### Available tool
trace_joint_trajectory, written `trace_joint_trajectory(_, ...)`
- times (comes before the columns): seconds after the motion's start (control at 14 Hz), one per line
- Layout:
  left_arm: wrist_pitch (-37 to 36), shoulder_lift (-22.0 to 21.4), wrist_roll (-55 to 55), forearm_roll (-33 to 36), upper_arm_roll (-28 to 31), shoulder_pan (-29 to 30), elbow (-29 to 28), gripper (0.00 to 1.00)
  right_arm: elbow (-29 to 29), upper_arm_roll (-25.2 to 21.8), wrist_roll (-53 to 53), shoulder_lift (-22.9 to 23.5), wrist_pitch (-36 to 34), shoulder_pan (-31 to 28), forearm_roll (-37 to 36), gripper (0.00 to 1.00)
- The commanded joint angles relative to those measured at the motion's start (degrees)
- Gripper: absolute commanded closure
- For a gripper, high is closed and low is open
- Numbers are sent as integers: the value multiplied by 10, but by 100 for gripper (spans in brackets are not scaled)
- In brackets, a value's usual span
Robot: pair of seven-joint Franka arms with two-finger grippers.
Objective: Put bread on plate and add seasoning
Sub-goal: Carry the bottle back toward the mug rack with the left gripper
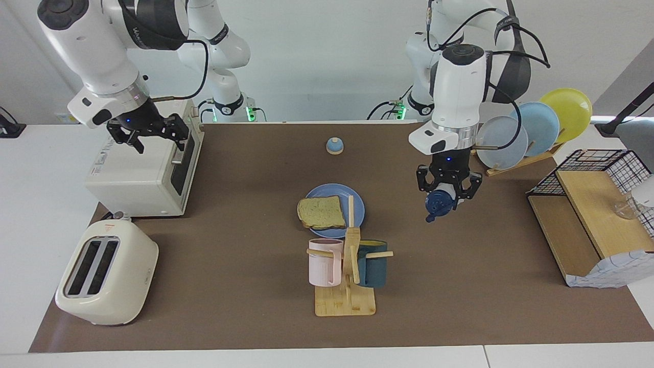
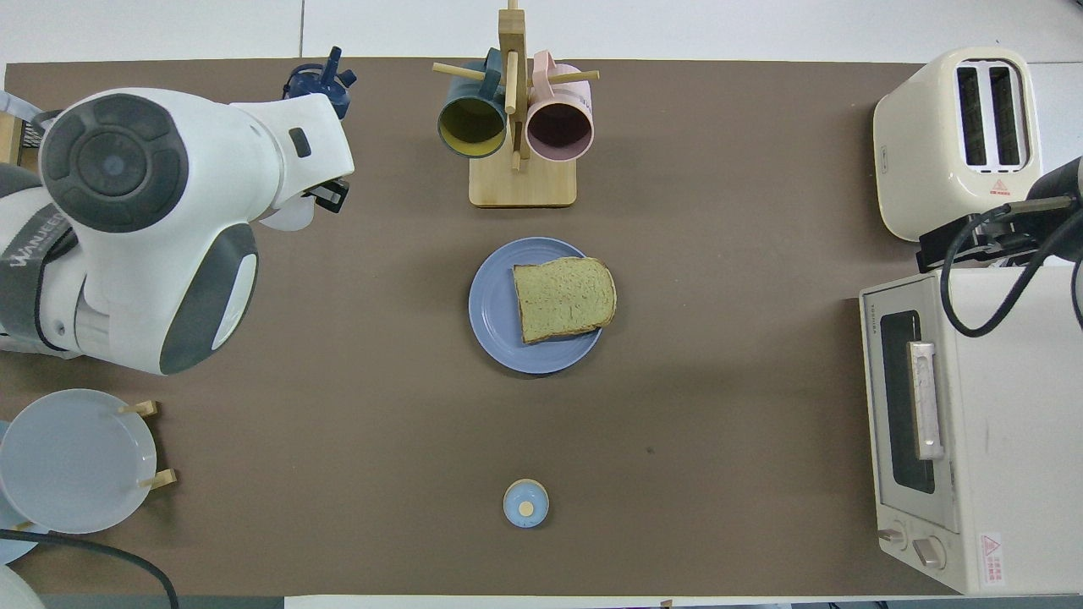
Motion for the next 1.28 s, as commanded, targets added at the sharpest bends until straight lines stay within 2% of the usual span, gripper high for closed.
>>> trace_joint_trajectory(0.0,157,-30,-64,-34,-9,28,-85,100,-2,5,7,-4,7,-3,1,0)
trace_joint_trajectory(0.07,251,-21,-116,-37,-8,32,-123,100,-2,5,7,-4,7,-3,1,0)
trace_joint_trajectory(0.21,384,-11,-150,-37,-8,47,-178,100,-2,5,7,-4,7,-3,1,0)
trace_joint_trajectory(0.64,669,167,-210,-38,-8,58,-171,100,-2,6,10,-4,7,-1,1,0)
trace_joint_trajectory(0.78,692,219,-211,-43,-8,63,-137,100,-2,6,11,-4,7,0,1,0)
trace_joint_trajectory(1.0,692,250,-211,-45,-7,74,-100,100,-2,6,11,-4,7,0,1,0)
trace_joint_trajectory(1.21,692,311,-213,-22,-10,97,-49,100,-2,6,11,-4,7,0,1,0)
